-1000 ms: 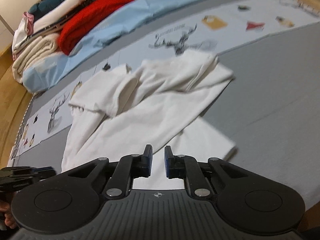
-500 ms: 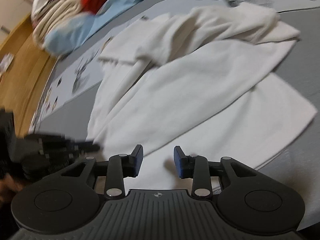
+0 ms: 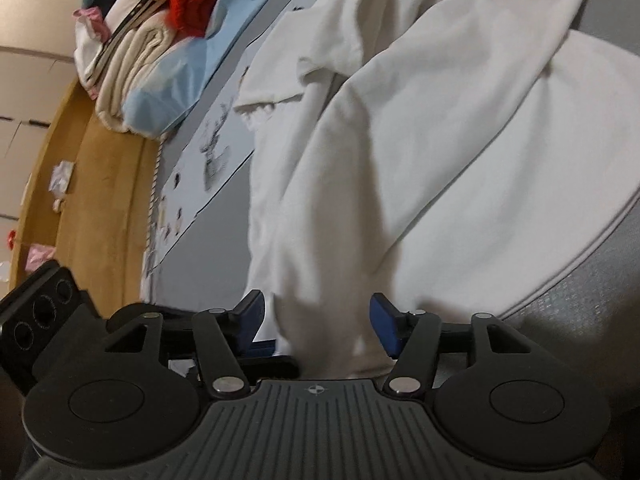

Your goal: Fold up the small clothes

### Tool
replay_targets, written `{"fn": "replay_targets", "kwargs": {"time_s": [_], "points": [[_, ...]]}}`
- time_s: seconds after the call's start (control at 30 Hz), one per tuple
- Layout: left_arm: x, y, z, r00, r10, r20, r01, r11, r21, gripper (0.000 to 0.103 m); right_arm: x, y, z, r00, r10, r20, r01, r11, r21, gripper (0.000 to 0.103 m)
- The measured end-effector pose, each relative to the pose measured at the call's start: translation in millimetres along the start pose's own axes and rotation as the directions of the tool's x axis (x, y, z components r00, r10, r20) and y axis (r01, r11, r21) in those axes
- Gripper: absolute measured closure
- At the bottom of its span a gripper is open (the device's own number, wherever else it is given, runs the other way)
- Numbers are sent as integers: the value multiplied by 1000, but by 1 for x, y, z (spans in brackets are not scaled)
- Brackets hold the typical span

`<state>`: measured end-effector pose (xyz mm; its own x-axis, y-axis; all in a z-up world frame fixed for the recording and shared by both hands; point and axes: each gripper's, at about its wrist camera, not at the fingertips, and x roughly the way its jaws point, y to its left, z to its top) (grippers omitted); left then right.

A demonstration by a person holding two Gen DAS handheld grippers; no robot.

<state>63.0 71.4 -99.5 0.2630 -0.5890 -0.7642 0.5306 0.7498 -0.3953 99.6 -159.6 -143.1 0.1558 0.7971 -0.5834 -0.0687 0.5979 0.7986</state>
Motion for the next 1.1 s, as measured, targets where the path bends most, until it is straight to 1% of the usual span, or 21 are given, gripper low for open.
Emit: {"fn": "replay_targets", "kwargs": {"time_s": [0.07, 0.13, 0.17, 0.23, 0.27, 0.37, 0.4, 0.43, 0.5, 0.57, 0.6, 0.67, 0.73, 0.8, 0.87, 0.9, 0.93, 0.97, 1.0, 1.03, 1.1], "points": [[2, -2, 0, 1000, -2, 1, 2, 1000, 8, 100, 0, 2, -1, 1000, 13, -12, -13, 1000, -16, 43], [4, -2, 2, 1000, -4, 0, 4, 1000, 12, 99, 0, 6, -1, 1000, -10, -9, 9, 998, -58, 70], [6, -2, 7, 1000, -5, 1, 5, 1000, 11, 99, 1, 9, 0, 1000, -24, -6, 24, 997, -77, 90], [5, -2, 11, 1000, -9, 11, 9, 1000, 6, 98, -3, 9, 2, 999, -47, 7, 47, 994, -96, 93], [4, -1, 14, 1000, -10, 20, 10, 1000, -3, 95, -8, 12, 4, 998, -67, 16, 68, 991, -114, 94], [-5, 5, 23, 997, 12, 82, -10, 1000, -27, 91, -38, 30, 21, 987, -156, 37, 160, 954, -252, 95], [-8, 9, 27, 994, 29, 101, -25, 999, -38, 91, -53, 38, 29, 978, -198, 57, 206, 922, -327, 95], [-10, 12, 30, 993, 46, 112, -41, 998, -50, 91, -70, 47, 39, 960, -266, 82, 275, 860, -430, 95], [-13, 20, 35, 988, 94, 120, -85, 993, -78, 91, -104, 57, 62, 903, -409, 134, 408, 716, -567, 95], [-13, 28, 40, 984, 139, 111, -129, 987, -94, 91, -138, 61, 87, 795, -560, 233, 548, 499, -671, 95], [-12, 31, 41, 981, 163, 102, -153, 983, -99, 91, -153, 61, 100, 730, -623, 279, 596, 381, -707, 95], [-8, 37, 45, 976, 206, 76, -198, 975, -104, 91, -180, 50, 128, 573, -727, 377, 660, 137, -739, 96], [-5, 43, 47, 969, 241, 58, -234, 966, -108, 91, -206, 35, 167, 378, -787, 488, 737, -64, -673, 96], [-6, 50, 50, 964, 263, 48, -257, 960, -113, 91, -230, 17, 210, 174, -796, 580, 822, -207, -531, 96], [-11, 57, 53, 959, 279, 49, -271, 955, -122, 91, -255, -5, 249, -57, -766, 640, 914, -298, -275, 95], [-11, 60, 54, 957, 284, 50, -276, 952, -131, 91, -262, -14, 259, -163, -742, 651, 928, -340, -155, 89], [-13, 63, 54, 955, 292, 48, -283, 949, -139, 91, -268, -27, 262, -236, -732, 640, 935, -351, -57, 86], [-16, 66, 53, 952, 302, 41, -293, 945, -148, 91, -268, -35, 264, -245, -753, 610, 950, -312, -3, 71], [-17, 69, 55, 949, 314, 33, -306, 940, -154, 91, -265, -41, 262, -192, -792, 579, 975, -221, 22, 64], [-19, 71, 56, 946, 323, 29, -315, 936, -156, 91, -259, -46, 253, -107, -812, 573, 994, -109, 32, 64], [-20, 74, 61, 942, 335, 29, -327, 932, -153, 91, -237, -51, 231, 39, -818, 574, 997, 67, 28, 64]]}}
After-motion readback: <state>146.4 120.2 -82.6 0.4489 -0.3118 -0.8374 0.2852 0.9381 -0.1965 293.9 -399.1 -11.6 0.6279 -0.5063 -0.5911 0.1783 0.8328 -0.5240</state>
